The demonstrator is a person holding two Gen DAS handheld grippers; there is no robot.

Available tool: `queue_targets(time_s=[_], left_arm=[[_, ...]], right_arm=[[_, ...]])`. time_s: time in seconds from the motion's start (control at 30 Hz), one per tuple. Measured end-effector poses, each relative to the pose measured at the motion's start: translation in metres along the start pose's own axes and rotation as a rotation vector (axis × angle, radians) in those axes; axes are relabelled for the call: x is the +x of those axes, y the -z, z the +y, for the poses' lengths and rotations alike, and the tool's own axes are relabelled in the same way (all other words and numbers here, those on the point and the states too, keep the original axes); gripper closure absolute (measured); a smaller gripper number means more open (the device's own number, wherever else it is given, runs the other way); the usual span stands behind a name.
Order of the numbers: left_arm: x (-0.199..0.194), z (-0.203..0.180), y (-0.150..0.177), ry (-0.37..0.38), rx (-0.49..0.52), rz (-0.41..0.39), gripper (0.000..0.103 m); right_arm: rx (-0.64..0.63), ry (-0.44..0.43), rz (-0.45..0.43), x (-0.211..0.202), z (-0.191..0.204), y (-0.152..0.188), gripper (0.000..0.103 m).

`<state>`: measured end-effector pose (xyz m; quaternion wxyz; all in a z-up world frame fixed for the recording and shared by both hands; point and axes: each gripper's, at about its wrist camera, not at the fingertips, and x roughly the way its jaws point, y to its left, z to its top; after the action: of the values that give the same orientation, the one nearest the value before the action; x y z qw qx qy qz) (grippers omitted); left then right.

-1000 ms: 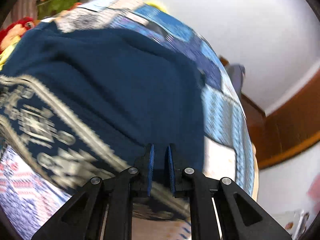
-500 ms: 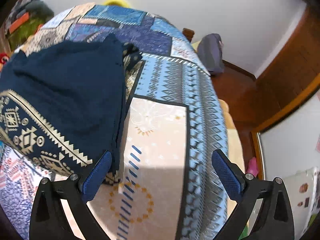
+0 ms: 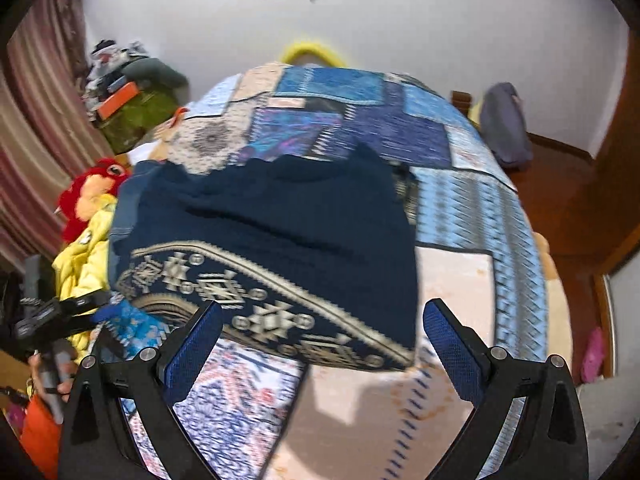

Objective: Fold large clothes

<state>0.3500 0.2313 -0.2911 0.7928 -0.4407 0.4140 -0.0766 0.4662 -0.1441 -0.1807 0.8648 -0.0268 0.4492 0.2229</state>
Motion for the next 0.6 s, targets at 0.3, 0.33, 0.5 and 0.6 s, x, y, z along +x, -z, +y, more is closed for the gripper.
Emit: queue_targets(time_s=[0.3,0.33,0.5,0.6], left_arm=[[0.015,0.019,-0.031,0.032,-0.062,-0.129,0.015],[0.015,0.017,-0.036,0.026,-0.05,-0.147,0.016],[0.038,0.021,-0.053,-0.059,-0.07,-0.2,0.02],[0.041,0.007,-0.054,-0.14,-0.06,-0.288,0.057]], right_arm=[[-0.126,0.027,0.003,0.029,0.035,-0.003,0.003],[-0.138,0.034,0.011,0.035,0.038,-0.004,0.003],[-0.163,0.038,0.032,0.054,0.048,-0.009,0.003],[-0.161,0.025,0.032,0.061,0.056,-0.017,0.004]])
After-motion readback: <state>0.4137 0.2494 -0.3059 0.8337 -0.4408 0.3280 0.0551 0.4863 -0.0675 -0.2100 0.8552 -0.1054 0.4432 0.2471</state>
